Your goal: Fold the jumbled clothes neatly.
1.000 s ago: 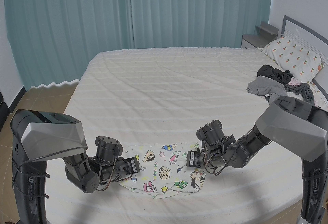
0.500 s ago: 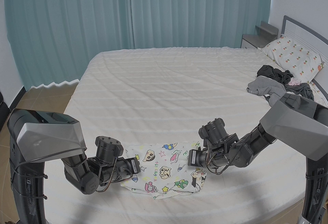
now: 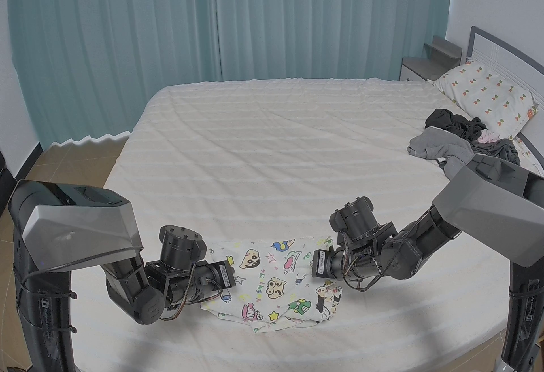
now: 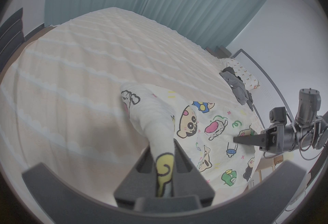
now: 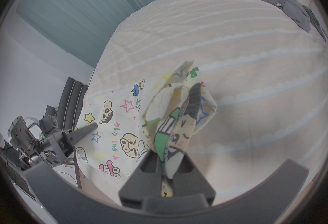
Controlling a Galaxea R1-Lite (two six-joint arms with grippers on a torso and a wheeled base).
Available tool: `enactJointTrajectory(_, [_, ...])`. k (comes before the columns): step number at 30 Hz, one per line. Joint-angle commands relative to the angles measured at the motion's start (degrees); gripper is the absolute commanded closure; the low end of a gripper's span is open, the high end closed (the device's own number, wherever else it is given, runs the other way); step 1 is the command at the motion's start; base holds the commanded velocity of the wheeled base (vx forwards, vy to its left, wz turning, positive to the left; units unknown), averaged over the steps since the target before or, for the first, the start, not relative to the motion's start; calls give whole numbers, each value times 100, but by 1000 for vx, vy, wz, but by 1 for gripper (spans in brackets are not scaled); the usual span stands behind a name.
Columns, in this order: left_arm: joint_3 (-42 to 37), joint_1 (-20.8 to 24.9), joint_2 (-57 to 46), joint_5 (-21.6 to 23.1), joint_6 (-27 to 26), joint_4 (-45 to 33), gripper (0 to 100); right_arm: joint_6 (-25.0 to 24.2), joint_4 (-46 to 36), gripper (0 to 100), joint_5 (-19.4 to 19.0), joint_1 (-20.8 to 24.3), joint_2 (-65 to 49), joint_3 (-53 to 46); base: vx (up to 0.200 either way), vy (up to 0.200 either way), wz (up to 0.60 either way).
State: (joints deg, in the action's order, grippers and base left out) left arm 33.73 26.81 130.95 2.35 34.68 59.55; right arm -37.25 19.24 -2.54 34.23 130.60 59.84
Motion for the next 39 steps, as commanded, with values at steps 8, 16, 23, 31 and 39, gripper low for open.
enactJointTrajectory(8, [-95,167,-79,2,65,4,100,-1,-16,100,-28,-13,-237,-192,0,-200,0])
enactJointTrajectory(16, [-95,202,-87,2,100,4,100,-1,-16,100,-36,-39,-245,-201,-25,-25,0])
enactJointTrajectory(23, [-104,202,-131,2,214,4,100,-1,-16,100,-36,-39,-245,-201,-200,0,0])
enactJointTrajectory(31, [-121,202,-166,2,223,4,100,-1,-16,100,-36,-39,-280,-236,-200,0,0])
enactJointTrajectory(39, [-86,202,-166,-7,223,30,100,-1,1,100,-36,-39,-333,-236,-50,0,0])
